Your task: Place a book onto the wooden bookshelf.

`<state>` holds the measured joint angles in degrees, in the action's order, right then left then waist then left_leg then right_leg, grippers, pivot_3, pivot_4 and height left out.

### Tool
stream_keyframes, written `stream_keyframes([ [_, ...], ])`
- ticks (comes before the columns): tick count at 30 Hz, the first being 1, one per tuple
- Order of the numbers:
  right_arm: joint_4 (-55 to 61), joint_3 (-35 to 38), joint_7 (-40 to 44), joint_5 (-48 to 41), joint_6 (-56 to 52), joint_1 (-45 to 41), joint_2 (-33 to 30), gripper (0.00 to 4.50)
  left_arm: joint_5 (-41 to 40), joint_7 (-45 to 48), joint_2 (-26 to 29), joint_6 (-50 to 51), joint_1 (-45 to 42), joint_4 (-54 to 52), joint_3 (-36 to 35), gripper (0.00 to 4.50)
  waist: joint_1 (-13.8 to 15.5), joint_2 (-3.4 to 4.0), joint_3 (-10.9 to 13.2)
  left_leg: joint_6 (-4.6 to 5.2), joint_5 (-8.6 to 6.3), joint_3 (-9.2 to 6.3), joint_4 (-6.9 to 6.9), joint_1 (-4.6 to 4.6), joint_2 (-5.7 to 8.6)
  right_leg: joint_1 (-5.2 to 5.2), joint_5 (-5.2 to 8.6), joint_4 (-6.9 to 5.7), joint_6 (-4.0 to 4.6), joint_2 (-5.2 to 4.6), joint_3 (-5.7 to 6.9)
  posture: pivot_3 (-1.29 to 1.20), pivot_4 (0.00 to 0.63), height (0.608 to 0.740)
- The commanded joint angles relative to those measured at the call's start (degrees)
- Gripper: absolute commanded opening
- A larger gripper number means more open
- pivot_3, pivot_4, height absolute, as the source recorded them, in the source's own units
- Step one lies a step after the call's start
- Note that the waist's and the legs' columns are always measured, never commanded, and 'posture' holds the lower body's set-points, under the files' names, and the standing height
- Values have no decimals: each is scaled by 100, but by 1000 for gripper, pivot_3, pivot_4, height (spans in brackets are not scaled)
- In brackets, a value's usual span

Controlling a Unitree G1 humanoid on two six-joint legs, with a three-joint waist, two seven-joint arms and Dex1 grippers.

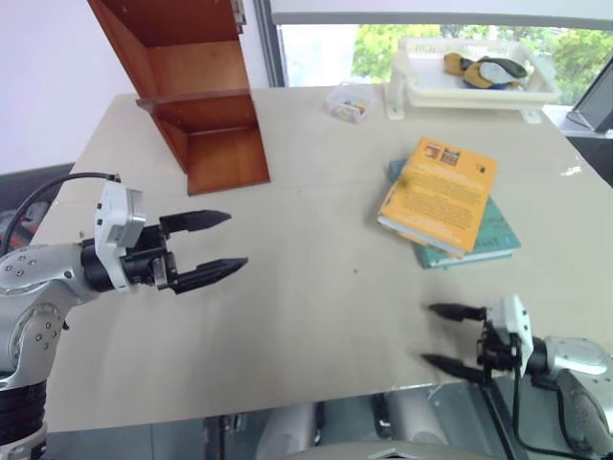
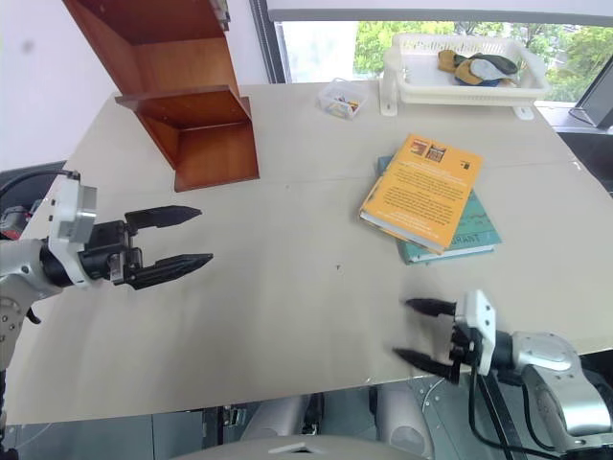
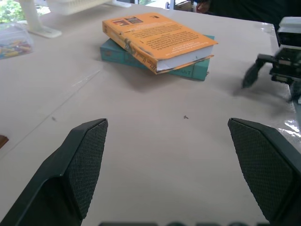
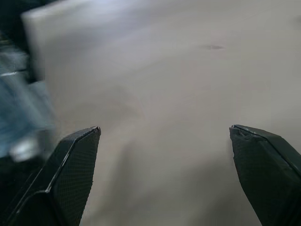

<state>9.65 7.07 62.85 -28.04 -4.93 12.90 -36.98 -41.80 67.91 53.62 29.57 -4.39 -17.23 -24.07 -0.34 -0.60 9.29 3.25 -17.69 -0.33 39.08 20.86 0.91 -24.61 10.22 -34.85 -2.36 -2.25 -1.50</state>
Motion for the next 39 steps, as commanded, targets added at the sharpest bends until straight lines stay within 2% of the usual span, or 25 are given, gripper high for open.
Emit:
stream_keyframes([
  [1, -651, 846, -727, 9, 220, -299, 85, 4500, 19, 70, 89, -106, -140, 24, 8, 4417, -1, -3, 2, 0, 0, 0, 0, 0, 0, 0, 0, 0, 0, 2, 0, 0, 150, 740],
  [6, -1486, 1721, -1386, -106, 484, -748, 177, 4500, 60, 117, 79, -153, -254, 123, 96, 4417, -4, 3, 7, -2, 1, 2, 0, 1, 0, -2, -9, -1, 15, 24, -1, 0, 150, 740],
  [12, -2112, 2254, -2288, -50, 709, -1456, 385, 4500, 116, 159, 74, -232, -342, 225, 148, 4417, -43, 4, 9, -1, 1, 12, -1, -2, 0, -1, -10, -2, 15, 27, -10, 0, 150, 740],
  [16, -2332, 2116, -2945, 369, 741, -1836, 489, 4500, 134, 147, 63, -264, -347, 230, 150, 4417, -46, 6, 10, -1, 2, 13, -1, -3, -1, -3, -10, -6, 15, 26, -12, 0, 150, 740],
  [20, -2148, 1515, -4006, 1074, 81, -2323, 761, 4500, 131, 130, 66, -276, -336, 224, 131, 4417, -73, 5, 10, -1, 2, 16, -1, -3, -2, -4, -11, -7, 17, 24, -17, 0, 150, 740],
  [23, -2222, 1522, -4783, 1208, -186, -2923, 1038, 4500, 120, 107, 70, -278, -266, 175, 66, 4417, -79, 15, 16, -3, 3, 19, -1, -2, -4, -10, -12, -11, 18, 23, -22, 0, 150, 740],
  [27, -3372, 1558, -5322, 1466, -287, -3786, 899, 4500, 95, 46, 57, -258, -160, 83, -17, 4417, -46, 21, 20, -5, 4, 21, -1, 4, 1, -15, -12, -10, 18, 28, -21, 0, 150, 740],
  [30, -3874, 1807, -5281, 1089, -618, -4230, 901, 4500, 76, 11, 58, -254, -109, 46, -56, 4417, -35, 20, 20, -25, 16, 13, -1, 17, 7, -18, -13, -1, 19, 24, -12, 0, 150, 740],
  [32, -4151, 1947, -4958, 723, -996, -4511, 870, 4500, 67, -14, 57, -248, -58, 4, -85, 4417, -43, 20, 20, -26, 17, 6, -6, 20, 6, -19, -17, -1, 11, 24, -7, 0, 150, 740],
  [39, -4697, 1642, -3960, 574, -1447, -4923, 731, 4500, 45, -99, 43, -248, 20, -72, -103, 4417, -84, 22, 21, -3, 4, 12, -22, 19, 3, -26, -25, 2, -1, 18, -14, 0, 150, 740],
])
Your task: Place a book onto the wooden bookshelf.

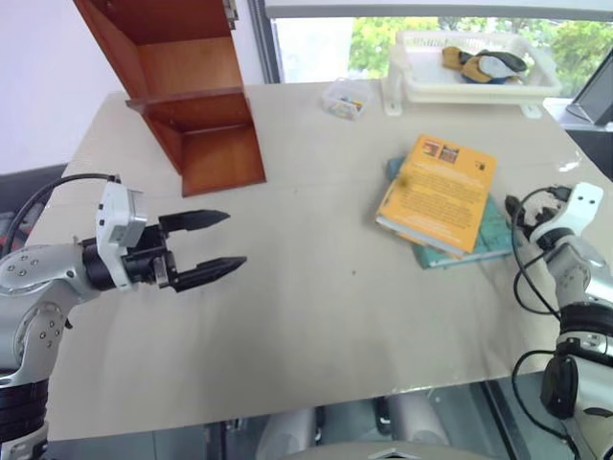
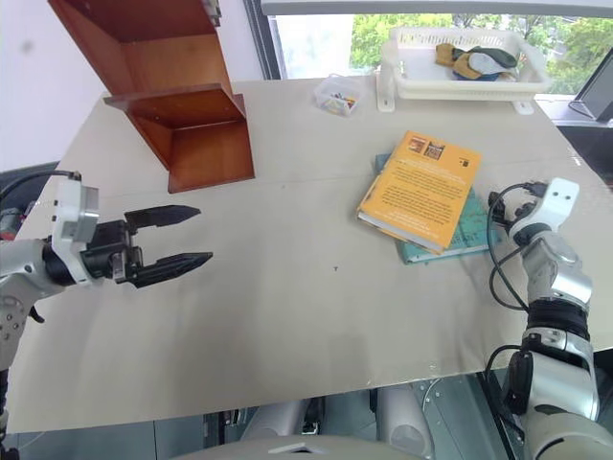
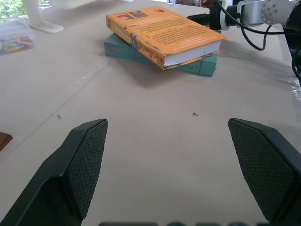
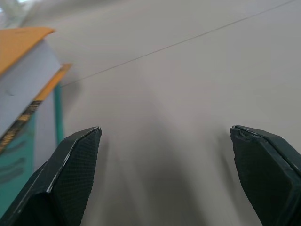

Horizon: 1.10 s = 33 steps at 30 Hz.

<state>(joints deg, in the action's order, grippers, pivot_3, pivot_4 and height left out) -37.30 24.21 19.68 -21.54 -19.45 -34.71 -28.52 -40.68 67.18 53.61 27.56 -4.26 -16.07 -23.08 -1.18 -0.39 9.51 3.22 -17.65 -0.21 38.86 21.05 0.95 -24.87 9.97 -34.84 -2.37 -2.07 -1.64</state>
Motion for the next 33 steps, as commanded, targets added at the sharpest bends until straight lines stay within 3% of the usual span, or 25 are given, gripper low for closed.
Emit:
stream_keyframes([
  [1, 13, -123, 469, -74, -12, -173, -102, 4500, -66, -33, 45, -47, 6, -191, -200, 4417, 0, 0, 0, 0, 0, 0, 0, -1, -1, 0, 0, -1, 0, 0, 1, 0, 150, 740],
  [24, 1084, -919, 1659, -210, -733, 219, 231, 4500, -57, -64, 47, -55, 119, -230, -276, 4417, -116, 0, 0, -2, 0, -4, 0, -4, -3, 0, -1, -7, 0, -11, 3, 0, 150, 740],
  [33, 565, -587, 1196, -218, -482, -207, 182, 4500, -58, -66, 60, -55, 155, -248, -324, 4417, -107, 0, 0, -21, 12, -5, 0, -3, 0, 0, -2, -6, 0, -17, 4, 0, 150, 740],
])
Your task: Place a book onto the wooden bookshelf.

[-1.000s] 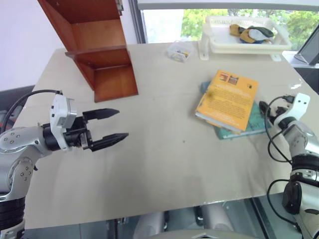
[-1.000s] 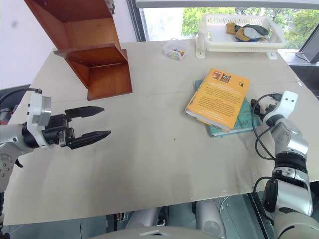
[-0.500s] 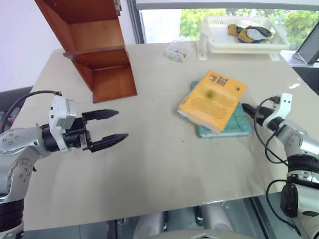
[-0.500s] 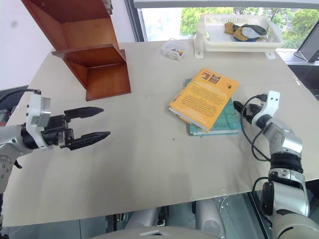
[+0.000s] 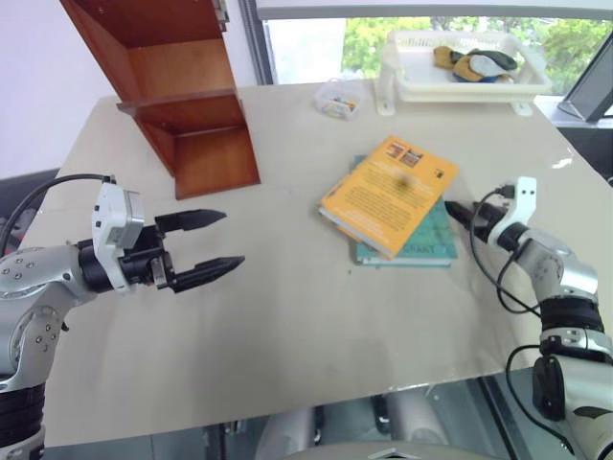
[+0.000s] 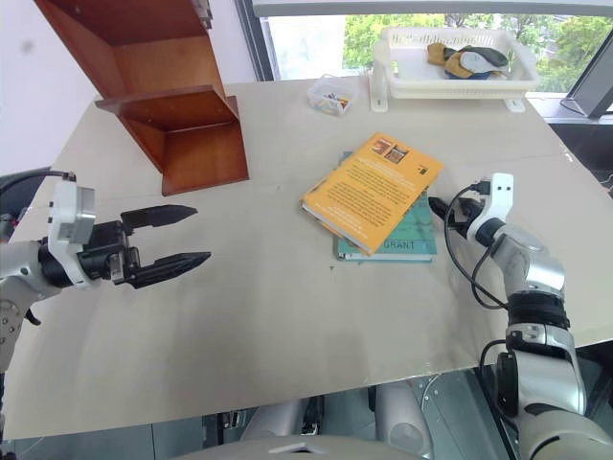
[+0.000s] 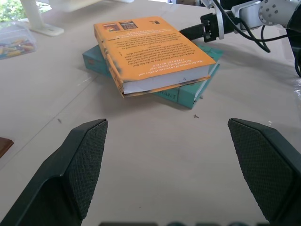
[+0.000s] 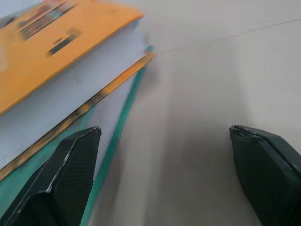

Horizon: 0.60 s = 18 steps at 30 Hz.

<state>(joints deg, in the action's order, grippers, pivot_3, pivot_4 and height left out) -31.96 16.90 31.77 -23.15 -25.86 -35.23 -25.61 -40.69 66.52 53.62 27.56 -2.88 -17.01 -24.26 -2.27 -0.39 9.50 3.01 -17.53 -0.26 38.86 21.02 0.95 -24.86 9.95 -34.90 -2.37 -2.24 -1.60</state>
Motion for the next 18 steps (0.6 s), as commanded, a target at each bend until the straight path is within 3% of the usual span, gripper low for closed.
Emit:
stream_keyframes([
  [1, -10, 106, 19, -3, 215, -172, -129, 4500, -54, 2, 59, -60, 9, -142, -199, 4417, 5, 0, 0, 0, 0, -1, 0, 1, 0, -1, 0, 0, 0, 0, 1, 0, 150, 740],
  [18, -3417, -750, 172, 1449, 2570, -2045, 255, 4500, -29, 13, 99, -76, -107, -116, -208, 4417, -14, 0, 0, -8, 4, 3, -8, 8, 1, -11, 0, 3, 1, 1, -2, 0, 150, 740],
])
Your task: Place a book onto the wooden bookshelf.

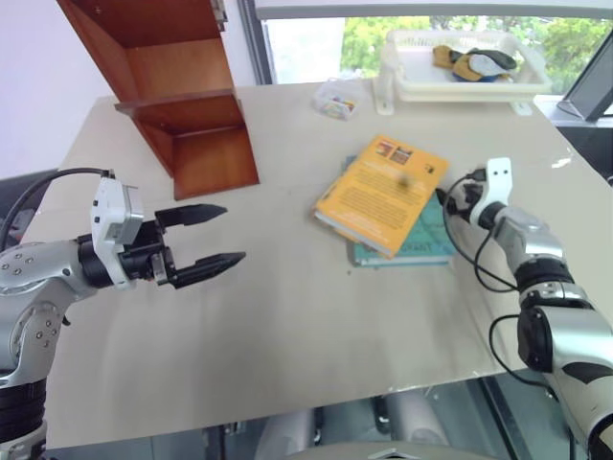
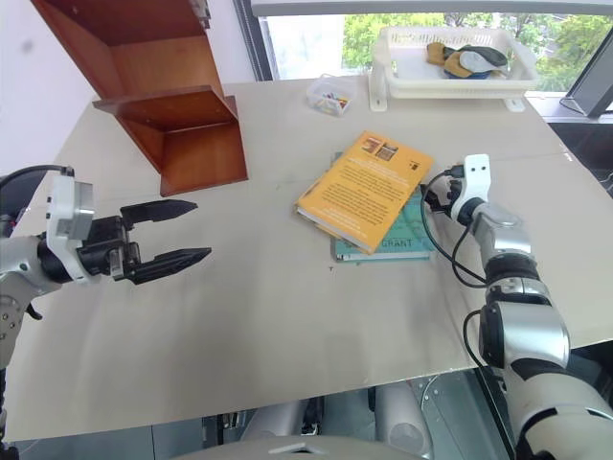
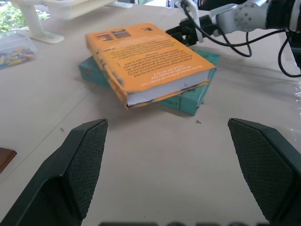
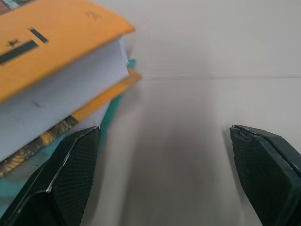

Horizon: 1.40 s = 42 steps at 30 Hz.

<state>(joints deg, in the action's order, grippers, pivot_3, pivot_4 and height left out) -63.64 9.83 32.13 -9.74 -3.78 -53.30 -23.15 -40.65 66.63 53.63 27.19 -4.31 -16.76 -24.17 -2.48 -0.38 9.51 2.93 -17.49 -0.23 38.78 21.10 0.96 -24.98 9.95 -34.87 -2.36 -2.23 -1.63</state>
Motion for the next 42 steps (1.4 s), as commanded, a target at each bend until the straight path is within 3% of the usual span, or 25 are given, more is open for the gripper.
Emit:
stream_keyframes([
  [1, -351, -48, 237, 131, 440, -297, 36, 4500, -46, -5, 103, -25, 86, -172, -277, 4417, 7, 0, 0, -1, 0, -1, -2, 3, 1, -3, 0, 1, 0, -1, 1, 0, 150, 740],
  [12, -730, -267, 1704, 384, 1013, -601, 412, 4500, -96, -123, 93, 58, 335, -372, -518, 4417, -18, -1, -1, -14, 8, -8, -4, 65, -1, -67, -3, -7, 2, -2, 4, 0, 150, 740],
  [19, -776, -330, 1706, 548, 1287, -675, 544, 4500, -124, -158, 79, 101, 359, -410, -571, 4417, 7, -1, -1, -16, 9, -18, -3, 69, 2, -66, -3, -7, 3, -6, 13, 0, 150, 740],
  [23, -707, -323, 1581, 637, 1403, -614, 309, 4500, -126, -156, 52, 87, 257, -233, -532, 4417, 10, 0, 0, -17, 10, -23, -3, 72, 8, -67, -3, -5, 3, -11, 18, 0, 150, 740],
  [31, 597, -398, 2514, 537, 1348, 304, -640, 4500, 252, 26, -6, -197, -720, 1272, 71, 4417, 19, -1, -1, -21, 14, -39, -3, 74, 20, -61, -3, -6, 2, -13, 37, 0, 150, 740],
  [37, 2025, -150, 2029, 241, 799, 909, -874, 4500, 575, 540, -81, -583, -1531, 2203, 686, 4417, -19, 0, -1, -20, 15, -23, 2, 69, 16, -64, -4, -15, 0, -4, 19, 0, 150, 740],
  [42, 1377, -244, 1136, 466, 831, 344, -540, 4500, 703, 901, 23, -855, -1846, 2537, 806, 4417, -34, -3, -2, -23, 16, -13, 10, 61, 11, -68, -4, -36, 2, -4, 10, 0, 150, 740],
])
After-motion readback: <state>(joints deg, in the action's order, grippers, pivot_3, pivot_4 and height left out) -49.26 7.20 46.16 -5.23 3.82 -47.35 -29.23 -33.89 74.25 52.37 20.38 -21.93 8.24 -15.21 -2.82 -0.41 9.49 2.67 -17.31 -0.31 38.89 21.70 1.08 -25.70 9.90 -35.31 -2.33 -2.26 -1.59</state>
